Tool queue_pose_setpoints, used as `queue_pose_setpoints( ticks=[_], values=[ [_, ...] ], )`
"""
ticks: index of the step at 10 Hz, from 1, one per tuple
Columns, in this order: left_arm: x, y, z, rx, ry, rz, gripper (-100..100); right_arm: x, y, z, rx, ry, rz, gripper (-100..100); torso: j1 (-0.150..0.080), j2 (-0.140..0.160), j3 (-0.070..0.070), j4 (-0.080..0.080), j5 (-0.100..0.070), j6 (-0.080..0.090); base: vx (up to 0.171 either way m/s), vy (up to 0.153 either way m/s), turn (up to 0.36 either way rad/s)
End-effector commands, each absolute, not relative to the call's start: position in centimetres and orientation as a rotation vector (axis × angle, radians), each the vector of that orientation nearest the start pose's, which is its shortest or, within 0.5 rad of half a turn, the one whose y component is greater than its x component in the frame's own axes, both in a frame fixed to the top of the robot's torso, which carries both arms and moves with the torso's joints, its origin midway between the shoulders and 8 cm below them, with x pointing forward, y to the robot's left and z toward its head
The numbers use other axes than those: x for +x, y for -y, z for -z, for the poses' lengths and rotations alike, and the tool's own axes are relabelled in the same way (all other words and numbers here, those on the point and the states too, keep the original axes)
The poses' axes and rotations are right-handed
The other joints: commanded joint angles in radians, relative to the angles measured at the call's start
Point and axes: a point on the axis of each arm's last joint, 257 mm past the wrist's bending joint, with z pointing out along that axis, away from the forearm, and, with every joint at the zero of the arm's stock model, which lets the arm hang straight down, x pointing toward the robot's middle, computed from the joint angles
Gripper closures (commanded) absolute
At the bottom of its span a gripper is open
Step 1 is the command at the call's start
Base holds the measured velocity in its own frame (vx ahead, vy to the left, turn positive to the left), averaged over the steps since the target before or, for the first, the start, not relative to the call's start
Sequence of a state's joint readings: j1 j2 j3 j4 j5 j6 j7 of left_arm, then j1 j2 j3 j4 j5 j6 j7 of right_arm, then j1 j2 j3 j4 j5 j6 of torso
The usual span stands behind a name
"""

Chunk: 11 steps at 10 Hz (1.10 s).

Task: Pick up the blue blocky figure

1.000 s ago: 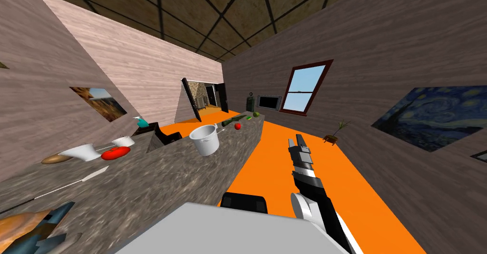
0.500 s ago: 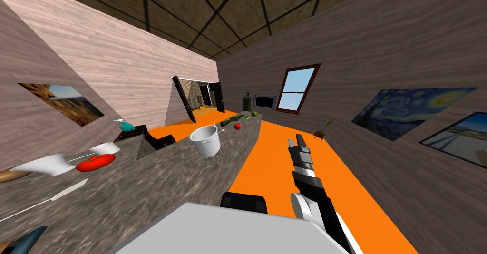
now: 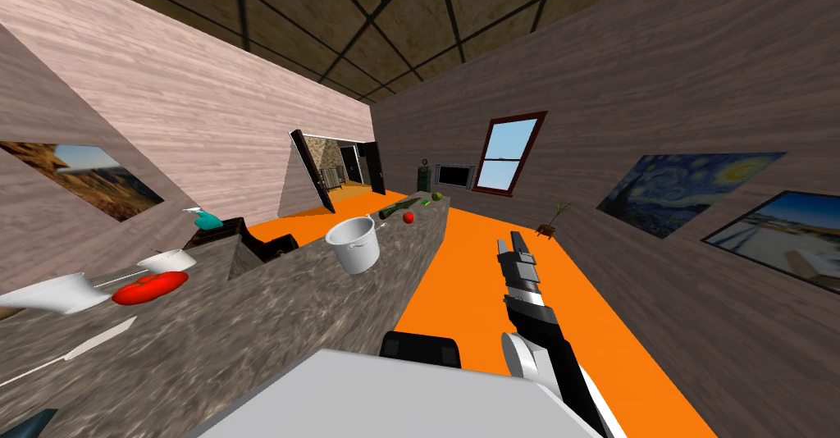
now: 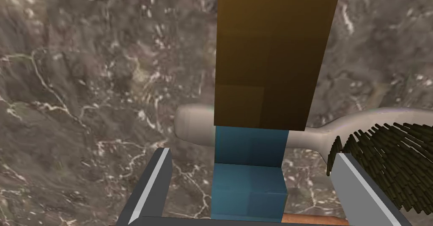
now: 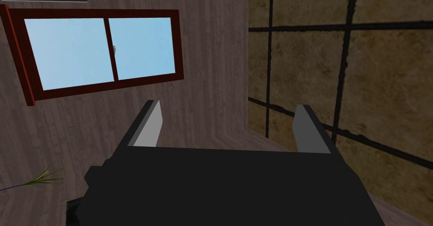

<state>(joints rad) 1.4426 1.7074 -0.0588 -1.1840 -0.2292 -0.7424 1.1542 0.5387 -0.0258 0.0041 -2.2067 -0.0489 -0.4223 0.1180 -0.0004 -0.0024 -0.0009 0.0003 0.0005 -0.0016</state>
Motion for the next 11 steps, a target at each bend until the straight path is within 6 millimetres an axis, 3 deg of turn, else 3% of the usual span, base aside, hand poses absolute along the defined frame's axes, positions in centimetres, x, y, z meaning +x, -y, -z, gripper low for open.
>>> queue_pose_setpoints(
  ticks=[1, 3, 4, 5, 9, 10, 11],
  values=[
    [-7.7, -66.4, 30.0, -1.738, -2.650, 0.022, -100, 36.4, 29.2, 3.8, 0.769, -0.766, -1.170, 0, 0.000, 0.000, 0.000, 0.000, 0.000, 0.000, -0.008, 0.008, -0.025],
    [-8.8, -65.5, 31.0, -1.743, -2.644, 0.025, -100, 36.4, 29.2, 3.8, 0.769, -0.766, -1.170, 0, 0.000, 0.000, 0.000, 0.000, 0.000, 0.000, -0.006, 0.007, -0.020],
    [-8.3, -65.8, 30.7, -1.743, -2.646, 0.026, -100, 36.4, 29.2, 3.8, 0.769, -0.766, -1.170, 0, 0.000, 0.000, 0.000, 0.000, 0.000, 0.000, 0.000, 0.000, 0.000],
    [-8.4, -65.8, 30.8, -1.742, -2.646, 0.024, 100, 36.4, 29.2, 3.8, 0.769, -0.766, -1.170, 0, -0.001, 0.000, 0.000, 0.000, 0.000, 0.000, 0.000, 0.000, 0.000],
    [-8.2, -65.8, 30.8, -1.736, -2.648, 0.027, 100, 36.4, 29.2, 3.8, 0.770, -0.766, -1.170, 0, 0.001, 0.001, 0.001, 0.000, 0.000, -0.002, 0.001, -0.001, -0.006],
    [-8.2, -65.8, 30.8, -1.736, -2.648, 0.027, 0, 36.4, 29.2, 3.8, 0.769, -0.766, -1.170, 0, 0.001, 0.001, 0.001, 0.000, 0.000, -0.002, 0.000, 0.000, 0.000],
    [-7.7, -66.4, 30.0, -1.738, -2.650, 0.022, 100, 36.4, 29.2, 3.8, 0.769, -0.766, -1.170, 0, 0.001, 0.002, 0.001, 0.000, 0.000, -0.002, 0.017, -0.007, 0.040]
  ],
)
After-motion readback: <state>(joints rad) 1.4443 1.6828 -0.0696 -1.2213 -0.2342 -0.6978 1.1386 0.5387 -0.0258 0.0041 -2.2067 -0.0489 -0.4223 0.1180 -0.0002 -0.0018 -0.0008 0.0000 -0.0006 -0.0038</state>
